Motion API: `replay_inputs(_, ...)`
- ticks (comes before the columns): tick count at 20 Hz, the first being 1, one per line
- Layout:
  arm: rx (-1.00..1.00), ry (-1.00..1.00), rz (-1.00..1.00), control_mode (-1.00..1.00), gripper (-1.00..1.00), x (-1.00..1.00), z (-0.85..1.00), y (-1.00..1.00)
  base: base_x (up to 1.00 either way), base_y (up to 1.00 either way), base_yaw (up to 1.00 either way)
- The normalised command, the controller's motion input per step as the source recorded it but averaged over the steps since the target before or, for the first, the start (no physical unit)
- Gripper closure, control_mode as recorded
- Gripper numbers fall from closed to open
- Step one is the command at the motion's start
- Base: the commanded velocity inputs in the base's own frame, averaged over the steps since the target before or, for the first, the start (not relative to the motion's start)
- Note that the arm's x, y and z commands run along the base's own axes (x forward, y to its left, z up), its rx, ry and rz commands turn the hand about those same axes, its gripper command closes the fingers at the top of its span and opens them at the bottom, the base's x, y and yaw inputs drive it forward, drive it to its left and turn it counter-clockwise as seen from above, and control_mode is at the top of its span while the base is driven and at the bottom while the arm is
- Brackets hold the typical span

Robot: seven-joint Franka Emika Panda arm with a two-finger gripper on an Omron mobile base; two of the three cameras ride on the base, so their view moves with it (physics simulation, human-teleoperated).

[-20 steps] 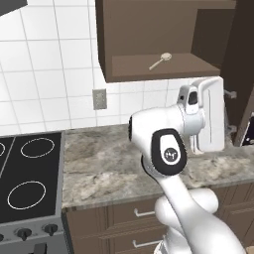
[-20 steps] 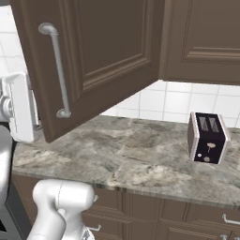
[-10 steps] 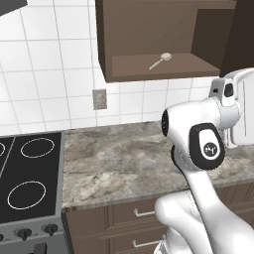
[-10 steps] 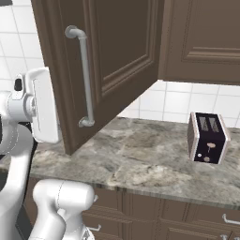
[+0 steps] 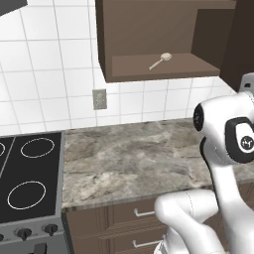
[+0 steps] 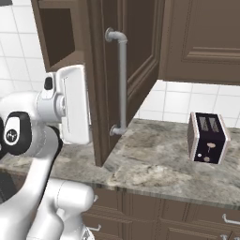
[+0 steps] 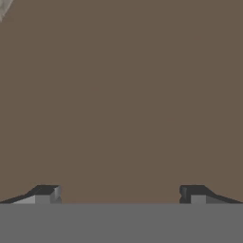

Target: Open the cabinet. Pick the dish brush and place it next to the sink. Then close the cabinet.

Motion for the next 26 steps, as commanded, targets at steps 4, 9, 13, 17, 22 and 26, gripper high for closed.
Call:
replay_inputs(4, 0.0, 0.0, 0.0, -1.0, -1.0, 0.08, 0.01, -0.35, 0.0, 0.0, 0.0)
replay_inputs(9, 0.08, -0.01, 0.0, -1.0, -1.0, 0.06, 0.0, -0.07, 0.0, 0.0, 0.0)
replay_inputs(13, 0.19, -0.11, 0.0, -1.0, -1.0, 0.0, 0.0, 0.03, 0.0, 0.0, 0.0)
replay_inputs(17, 0.19, -0.11, 0.01, -1.0, -1.0, 0.0, 0.0, 0.24, 0.0, 0.0, 0.0)
replay_inputs(22, 0.15, -0.15, 0.01, -1.0, -1.0, 0.06, 0.0, 0.51, 0.0, 0.0, 0.0)
replay_inputs(26, 0.08, -0.17, 0.0, -1.0, -1.0, 0.15, 0.0, 0.6, 0.0, 0.0, 0.0)
